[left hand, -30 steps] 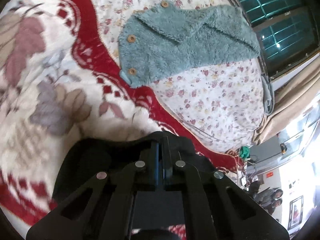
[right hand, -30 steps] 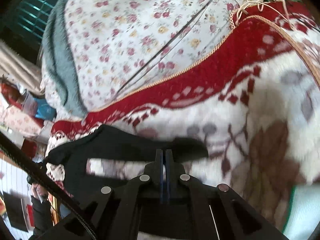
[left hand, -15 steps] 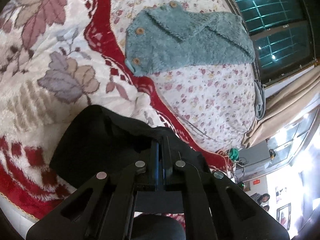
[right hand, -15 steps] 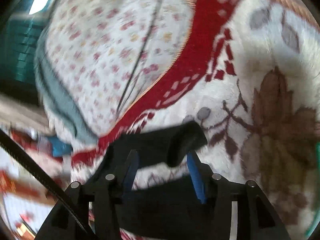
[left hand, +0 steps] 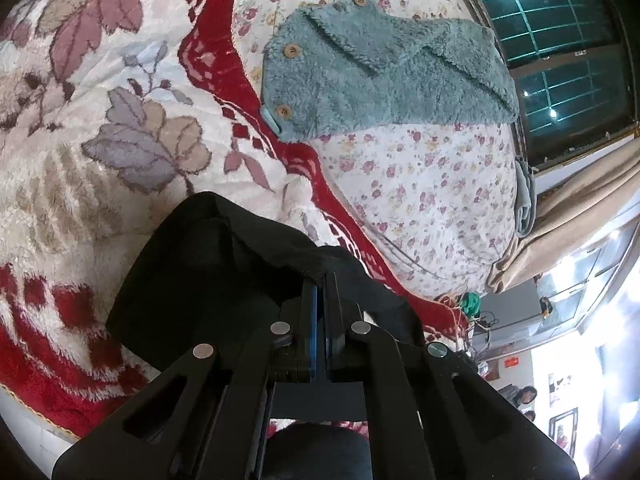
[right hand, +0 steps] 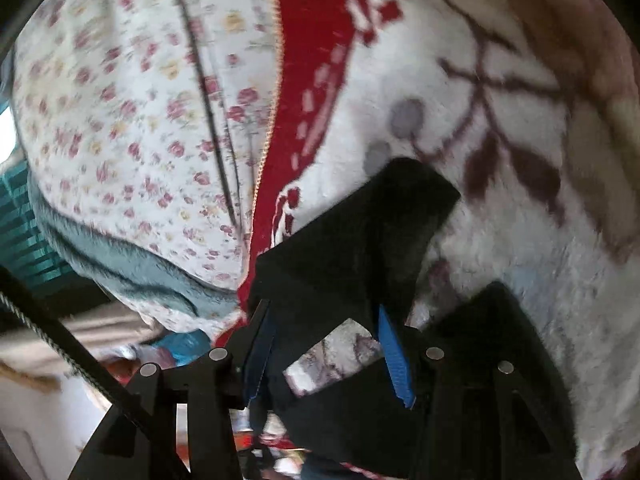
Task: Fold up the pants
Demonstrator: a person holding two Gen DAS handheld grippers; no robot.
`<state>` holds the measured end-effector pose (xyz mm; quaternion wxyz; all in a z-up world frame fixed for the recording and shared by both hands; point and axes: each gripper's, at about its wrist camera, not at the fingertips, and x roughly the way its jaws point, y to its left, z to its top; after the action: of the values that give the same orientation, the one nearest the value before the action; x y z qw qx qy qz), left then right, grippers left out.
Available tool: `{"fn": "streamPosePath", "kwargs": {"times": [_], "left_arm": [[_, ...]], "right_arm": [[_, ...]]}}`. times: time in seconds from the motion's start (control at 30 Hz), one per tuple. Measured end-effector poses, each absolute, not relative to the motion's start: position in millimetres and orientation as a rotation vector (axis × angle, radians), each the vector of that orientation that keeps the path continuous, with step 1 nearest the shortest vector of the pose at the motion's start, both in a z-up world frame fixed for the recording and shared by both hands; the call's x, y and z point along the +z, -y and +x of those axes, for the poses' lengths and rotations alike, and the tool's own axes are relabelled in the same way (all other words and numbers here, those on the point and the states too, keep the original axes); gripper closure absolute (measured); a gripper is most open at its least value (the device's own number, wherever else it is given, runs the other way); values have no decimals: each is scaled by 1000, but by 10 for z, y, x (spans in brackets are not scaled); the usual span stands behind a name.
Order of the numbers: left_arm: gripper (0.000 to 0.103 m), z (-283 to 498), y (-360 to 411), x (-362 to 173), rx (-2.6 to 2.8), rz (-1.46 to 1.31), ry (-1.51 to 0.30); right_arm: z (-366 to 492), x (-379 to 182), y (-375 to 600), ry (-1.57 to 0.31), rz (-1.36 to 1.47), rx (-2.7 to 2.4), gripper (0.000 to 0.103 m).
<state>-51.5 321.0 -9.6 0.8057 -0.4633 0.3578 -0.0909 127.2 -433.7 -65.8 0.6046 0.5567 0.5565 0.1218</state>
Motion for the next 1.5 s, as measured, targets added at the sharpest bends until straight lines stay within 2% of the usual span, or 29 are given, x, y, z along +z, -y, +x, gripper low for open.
{"fn": "streamPosePath", "kwargs": {"times": [0.27, 0.4, 0.6, 0.73, 0.77, 0.83, 0.9, 0.93, 1.0, 1.23, 1.5], "left_arm": [[103, -509, -3218, -121, -198, -994, -768], [102, -508, -3231, -139, -195, -1002, -770], [102, -515, -3244, -153, -194, -1002, -774], [102, -520, -3245, -164, -195, -1007, -773], [102, -521, -3245, -169, -193, -1009, -774], [102, -530, -3242, -191, -190, -1018, -775], [102, -545, -3243, -206, -190, -1025, -777], [102, -544, -3245, -205, -189, -1023, -777], [102, -550, -3250, -211, -185, -1028, -778], [102, -565, -3288, -167, -182, -1052, -753], [102, -843, -3486, -73, -159, -1082, -685]], "right_arm": [[883, -351, 4527, -1073, 1347, 161, 52], [1035, -521, 4246, -1133, 1451, 310, 51], [1193, -836, 4193, -1146, 1503, 174, 52], [1173, -826, 4325, -1135, 1492, 121, 52], [1170, -804, 4343, -1140, 1464, 122, 54], [1155, -791, 4369, -1145, 1426, 103, 72], [1140, -815, 4416, -1145, 1414, 78, 77], [1147, -827, 4429, -1154, 1395, 73, 86], [1160, -802, 4416, -1169, 1327, 86, 96], [1035, -202, 4343, -1054, 1062, 207, 98], [611, 165, 4634, -1012, 980, 293, 98]]}}
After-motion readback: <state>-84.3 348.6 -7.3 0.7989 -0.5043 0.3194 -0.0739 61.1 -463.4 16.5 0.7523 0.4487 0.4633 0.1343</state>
